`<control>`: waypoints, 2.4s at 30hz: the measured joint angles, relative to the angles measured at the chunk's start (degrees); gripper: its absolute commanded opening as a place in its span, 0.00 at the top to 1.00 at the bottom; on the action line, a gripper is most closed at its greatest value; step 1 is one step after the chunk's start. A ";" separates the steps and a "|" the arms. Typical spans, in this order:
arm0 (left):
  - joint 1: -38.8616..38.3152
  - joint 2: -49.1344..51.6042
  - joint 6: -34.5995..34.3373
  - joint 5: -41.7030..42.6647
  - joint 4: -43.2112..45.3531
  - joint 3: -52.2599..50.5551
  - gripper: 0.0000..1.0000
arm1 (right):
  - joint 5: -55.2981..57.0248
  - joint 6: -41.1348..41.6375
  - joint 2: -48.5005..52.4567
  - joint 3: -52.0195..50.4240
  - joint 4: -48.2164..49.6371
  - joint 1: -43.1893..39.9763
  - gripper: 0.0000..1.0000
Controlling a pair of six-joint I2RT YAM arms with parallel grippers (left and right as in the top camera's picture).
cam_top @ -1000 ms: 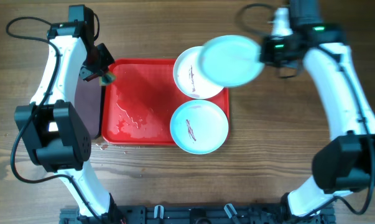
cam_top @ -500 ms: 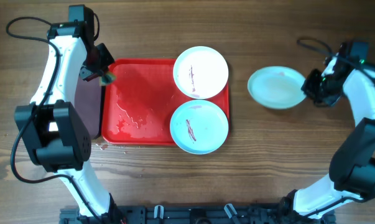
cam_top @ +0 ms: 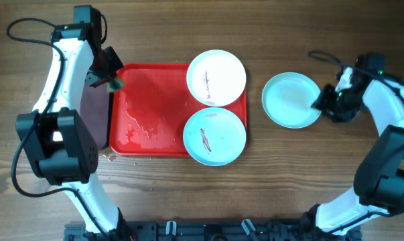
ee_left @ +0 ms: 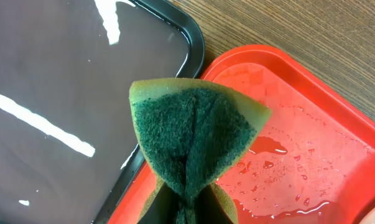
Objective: Clean dirty plates on tray and stack at the side
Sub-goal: 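Grasp the lower blue plate with the right gripper and drag it left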
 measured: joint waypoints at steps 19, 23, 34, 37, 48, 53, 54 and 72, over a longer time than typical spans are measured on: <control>0.00 0.00 0.00 0.02 0.00 0.00 0.96 | -0.68 3.17 7.08 10.80 15.93 29.81 0.54; 0.00 0.00 0.00 0.02 0.00 0.00 0.96 | 1.03 4.42 10.45 10.78 13.42 31.21 0.66; 0.00 0.00 0.00 0.02 0.07 0.00 0.96 | 0.87 4.94 8.76 10.73 4.50 33.62 0.66; 0.00 0.00 0.00 0.00 0.22 0.00 0.96 | 0.81 5.66 7.98 10.73 3.96 33.62 0.67; 0.00 0.00 0.00 0.02 0.63 -0.02 0.96 | 6.99 19.47 7.98 10.56 7.08 35.76 0.71; 0.00 0.00 0.00 0.02 0.63 -0.02 0.96 | 10.88 23.21 7.98 9.70 6.78 38.62 0.71; 0.00 0.00 0.00 0.02 0.63 -0.02 0.96 | 11.06 23.37 7.98 9.70 6.45 38.75 0.71; 0.00 0.00 0.00 0.02 0.46 -0.02 0.96 | 4.20 2.97 7.96 8.92 -4.00 39.04 0.64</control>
